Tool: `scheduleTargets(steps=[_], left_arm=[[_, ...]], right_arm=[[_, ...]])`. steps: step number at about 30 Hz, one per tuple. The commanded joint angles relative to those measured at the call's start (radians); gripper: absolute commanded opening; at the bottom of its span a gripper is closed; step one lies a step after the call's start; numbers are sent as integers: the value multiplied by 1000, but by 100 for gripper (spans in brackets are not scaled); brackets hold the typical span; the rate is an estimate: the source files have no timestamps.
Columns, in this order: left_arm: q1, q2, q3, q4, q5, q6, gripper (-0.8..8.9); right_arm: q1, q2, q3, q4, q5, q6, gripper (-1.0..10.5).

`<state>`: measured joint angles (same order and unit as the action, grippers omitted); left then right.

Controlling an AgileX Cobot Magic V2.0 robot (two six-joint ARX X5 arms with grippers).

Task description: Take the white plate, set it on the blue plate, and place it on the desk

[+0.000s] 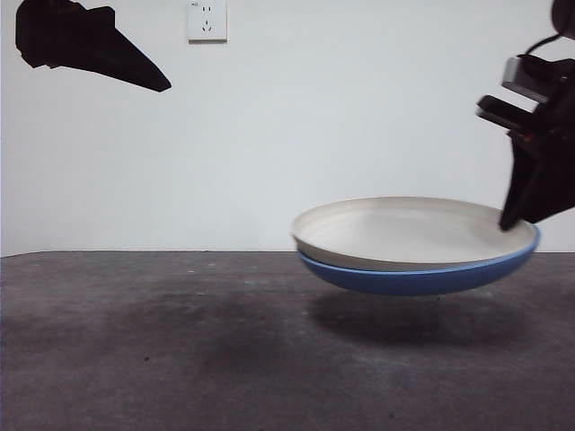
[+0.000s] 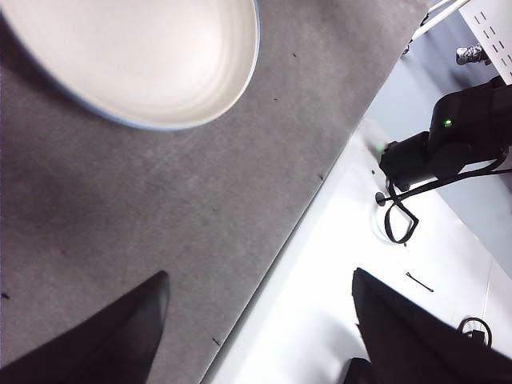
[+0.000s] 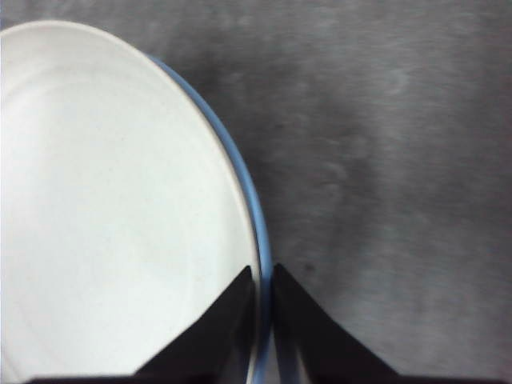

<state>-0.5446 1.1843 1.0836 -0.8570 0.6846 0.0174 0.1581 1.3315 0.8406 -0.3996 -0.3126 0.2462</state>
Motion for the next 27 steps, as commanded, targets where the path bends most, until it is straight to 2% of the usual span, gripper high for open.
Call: scheduleTargets(steps=[1,12,27], left_arm=[[-6,7,11,5,5,16,369],[-6,7,11,4,5,16,369],[-6,7,11,-1,5,16,369]], right_arm=[[44,15,45,46,0,57,12],[158,207,154,135,8,139,12],[220,445,252,144,26,148,12]])
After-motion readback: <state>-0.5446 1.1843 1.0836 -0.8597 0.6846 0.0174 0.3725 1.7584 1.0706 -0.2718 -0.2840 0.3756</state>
